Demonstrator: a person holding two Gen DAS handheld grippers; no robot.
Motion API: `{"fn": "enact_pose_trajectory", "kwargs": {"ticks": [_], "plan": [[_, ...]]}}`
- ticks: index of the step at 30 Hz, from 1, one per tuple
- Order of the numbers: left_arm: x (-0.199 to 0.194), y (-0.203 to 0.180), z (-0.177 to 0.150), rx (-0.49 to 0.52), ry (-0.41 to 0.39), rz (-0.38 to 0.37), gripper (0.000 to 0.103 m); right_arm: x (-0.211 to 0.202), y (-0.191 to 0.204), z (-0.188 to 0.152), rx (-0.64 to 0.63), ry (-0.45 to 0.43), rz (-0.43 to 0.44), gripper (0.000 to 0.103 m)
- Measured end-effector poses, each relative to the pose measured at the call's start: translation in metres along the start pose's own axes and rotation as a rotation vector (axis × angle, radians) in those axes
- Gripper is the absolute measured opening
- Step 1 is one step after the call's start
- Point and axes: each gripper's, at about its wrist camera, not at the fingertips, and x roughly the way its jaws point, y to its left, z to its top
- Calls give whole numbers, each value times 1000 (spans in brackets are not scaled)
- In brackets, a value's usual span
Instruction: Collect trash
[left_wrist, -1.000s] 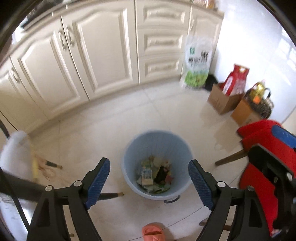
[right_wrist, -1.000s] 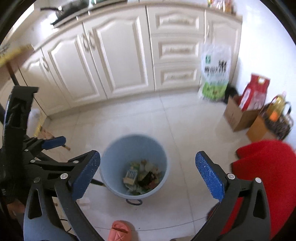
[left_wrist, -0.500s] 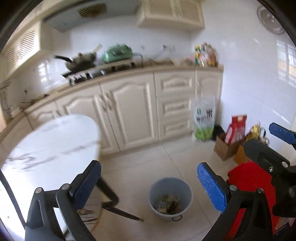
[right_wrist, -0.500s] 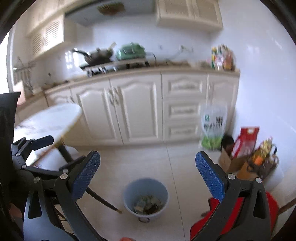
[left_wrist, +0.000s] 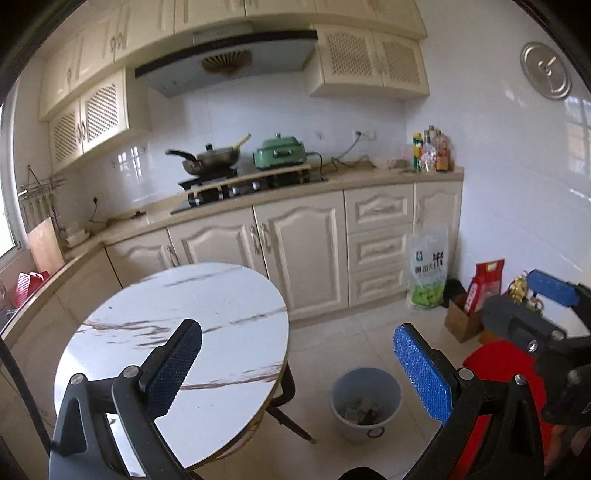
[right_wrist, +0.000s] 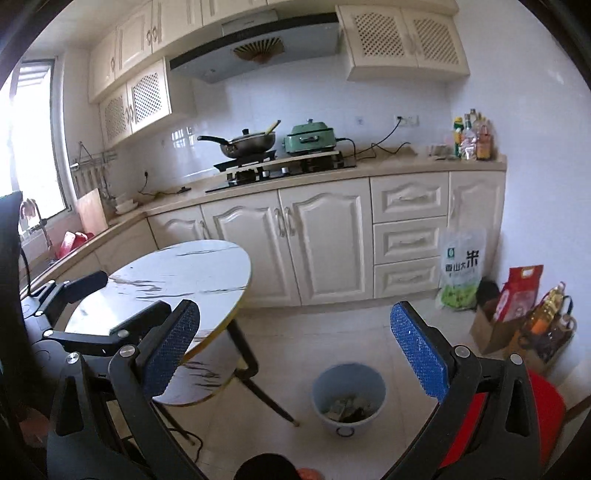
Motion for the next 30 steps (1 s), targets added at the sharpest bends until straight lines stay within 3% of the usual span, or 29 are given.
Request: {"fn": "enact_pose_trajectory", "kwargs": {"ticks": [5,12,30], "plan": [[-37,3,-2,-9,-19,31,102,-17,15,4,-22,-23,5,103],[-79,2,-7,-32,-71,53,102,-45,37,13,-88,-102,-64,103],[-109,-1,-14,-69,-128,73,102,-80,56,23,-118,-175,-60,103]]}}
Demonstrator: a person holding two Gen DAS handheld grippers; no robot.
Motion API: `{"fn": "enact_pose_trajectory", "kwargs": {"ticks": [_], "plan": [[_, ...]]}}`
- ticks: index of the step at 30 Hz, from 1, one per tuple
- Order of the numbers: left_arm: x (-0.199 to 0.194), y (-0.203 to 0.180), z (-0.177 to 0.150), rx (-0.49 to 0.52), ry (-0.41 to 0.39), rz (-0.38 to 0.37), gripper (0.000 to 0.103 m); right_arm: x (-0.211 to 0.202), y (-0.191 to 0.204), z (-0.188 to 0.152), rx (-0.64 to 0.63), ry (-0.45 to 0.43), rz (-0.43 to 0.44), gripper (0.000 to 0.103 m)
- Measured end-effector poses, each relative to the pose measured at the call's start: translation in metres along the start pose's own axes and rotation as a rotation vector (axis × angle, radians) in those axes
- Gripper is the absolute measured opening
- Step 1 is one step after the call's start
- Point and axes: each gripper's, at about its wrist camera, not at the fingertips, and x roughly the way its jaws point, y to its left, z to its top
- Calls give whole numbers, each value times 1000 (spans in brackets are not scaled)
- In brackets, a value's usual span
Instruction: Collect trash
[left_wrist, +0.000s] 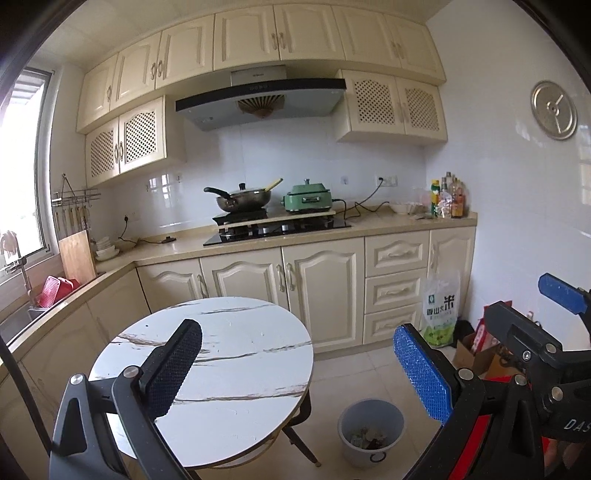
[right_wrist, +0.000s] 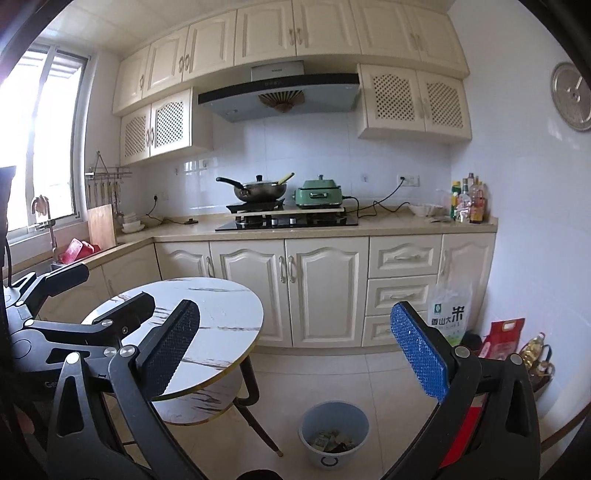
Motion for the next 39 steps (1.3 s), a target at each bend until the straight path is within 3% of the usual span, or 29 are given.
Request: {"fn": "enact_pose_trajectory", "kwargs": {"ticks": [19,39], "plan": [[37,5,13,15,26,-4,102,5,-7,3,21,16,-13,103],[52,25,3,7,8,3,102,3,-4,4,6,5,-13,103]]}}
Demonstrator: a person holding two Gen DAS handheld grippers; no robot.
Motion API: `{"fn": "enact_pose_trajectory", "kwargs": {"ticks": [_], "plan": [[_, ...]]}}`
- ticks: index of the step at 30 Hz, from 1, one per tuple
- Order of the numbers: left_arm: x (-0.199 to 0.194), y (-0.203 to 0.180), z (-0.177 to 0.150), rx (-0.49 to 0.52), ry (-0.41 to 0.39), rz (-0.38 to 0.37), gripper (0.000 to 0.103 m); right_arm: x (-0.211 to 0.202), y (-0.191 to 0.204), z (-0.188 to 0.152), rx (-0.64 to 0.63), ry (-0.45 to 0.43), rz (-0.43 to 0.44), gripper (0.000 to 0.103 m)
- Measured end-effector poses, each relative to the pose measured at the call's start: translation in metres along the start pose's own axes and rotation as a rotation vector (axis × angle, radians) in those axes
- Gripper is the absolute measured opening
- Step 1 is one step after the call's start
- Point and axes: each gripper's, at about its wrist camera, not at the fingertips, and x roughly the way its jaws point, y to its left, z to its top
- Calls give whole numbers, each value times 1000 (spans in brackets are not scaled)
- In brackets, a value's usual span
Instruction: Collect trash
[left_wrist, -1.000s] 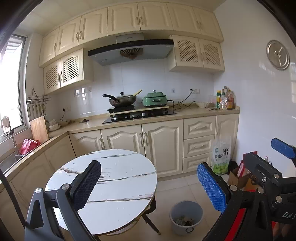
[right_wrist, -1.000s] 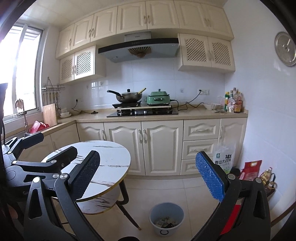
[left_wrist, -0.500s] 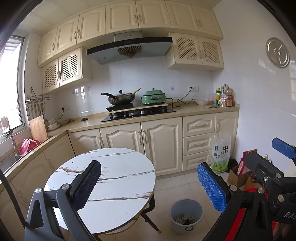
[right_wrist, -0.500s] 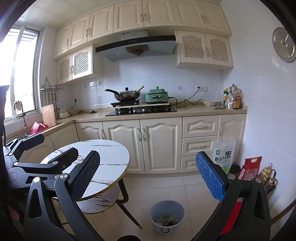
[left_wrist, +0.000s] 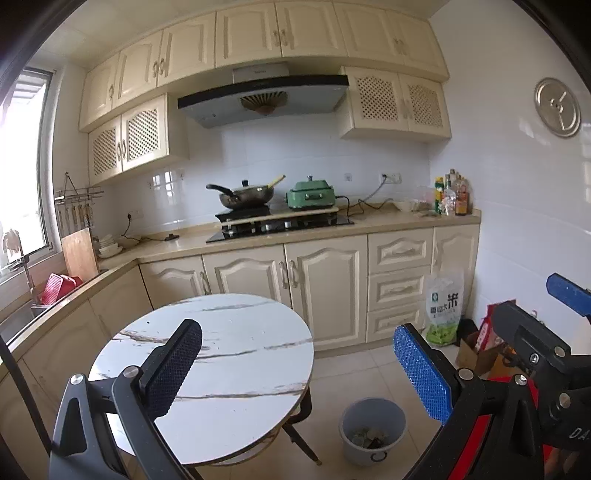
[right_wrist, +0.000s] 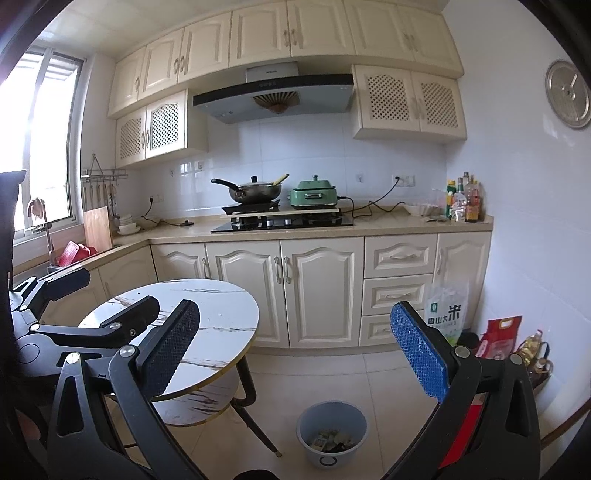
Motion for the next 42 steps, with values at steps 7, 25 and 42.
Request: {"fn": "enact_pose_trajectory", "kwargs": {"ticks": [7,25,42], "plan": [[0,-1,-9,-18,-31,-3,102,-2,1,-1,-4,-7,-1,103],[-4,-7,-31,-39,-61,6,102,-7,9,0,-44,-51,-35,103],[-2,-6,-39,-31,-71,11,102,-7,12,-2,-41,-47,-35,103]]}}
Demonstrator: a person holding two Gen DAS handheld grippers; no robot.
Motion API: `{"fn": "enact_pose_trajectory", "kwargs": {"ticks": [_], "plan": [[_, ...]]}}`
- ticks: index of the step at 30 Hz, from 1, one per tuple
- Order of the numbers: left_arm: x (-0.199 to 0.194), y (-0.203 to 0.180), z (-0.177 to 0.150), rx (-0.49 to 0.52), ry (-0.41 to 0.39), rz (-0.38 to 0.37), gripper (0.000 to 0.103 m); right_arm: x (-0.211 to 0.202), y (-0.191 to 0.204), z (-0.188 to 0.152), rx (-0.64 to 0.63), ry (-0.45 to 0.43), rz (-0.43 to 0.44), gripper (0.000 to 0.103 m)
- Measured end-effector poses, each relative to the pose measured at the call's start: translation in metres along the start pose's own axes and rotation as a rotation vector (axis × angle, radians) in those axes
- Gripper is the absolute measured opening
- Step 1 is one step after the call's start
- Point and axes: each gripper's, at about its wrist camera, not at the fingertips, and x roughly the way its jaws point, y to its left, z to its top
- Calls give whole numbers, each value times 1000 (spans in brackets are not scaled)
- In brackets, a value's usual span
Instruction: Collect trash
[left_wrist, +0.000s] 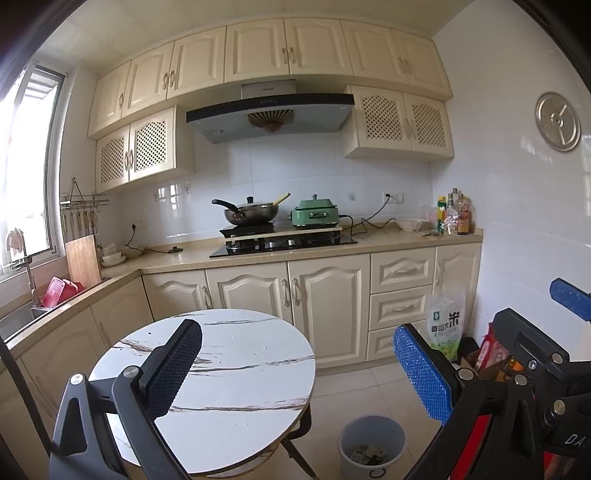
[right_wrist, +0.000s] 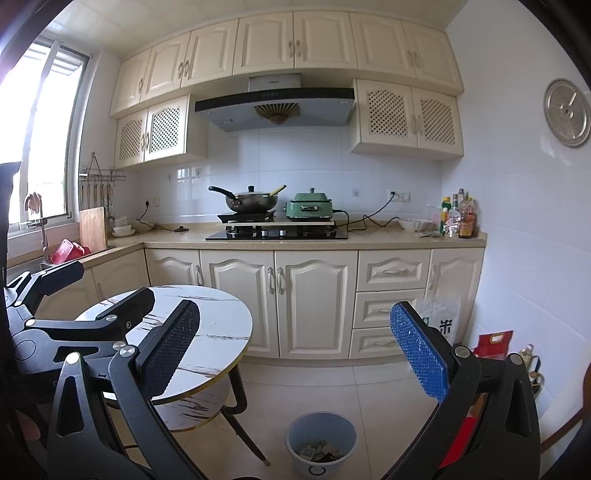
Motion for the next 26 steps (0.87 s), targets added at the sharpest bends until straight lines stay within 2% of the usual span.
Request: {"fn": "enact_pose_trajectory", "kwargs": {"ticks": [26], "plan": [[1,10,0,2,0,-5,102,0,2,1,3,-1,-1,103]]}}
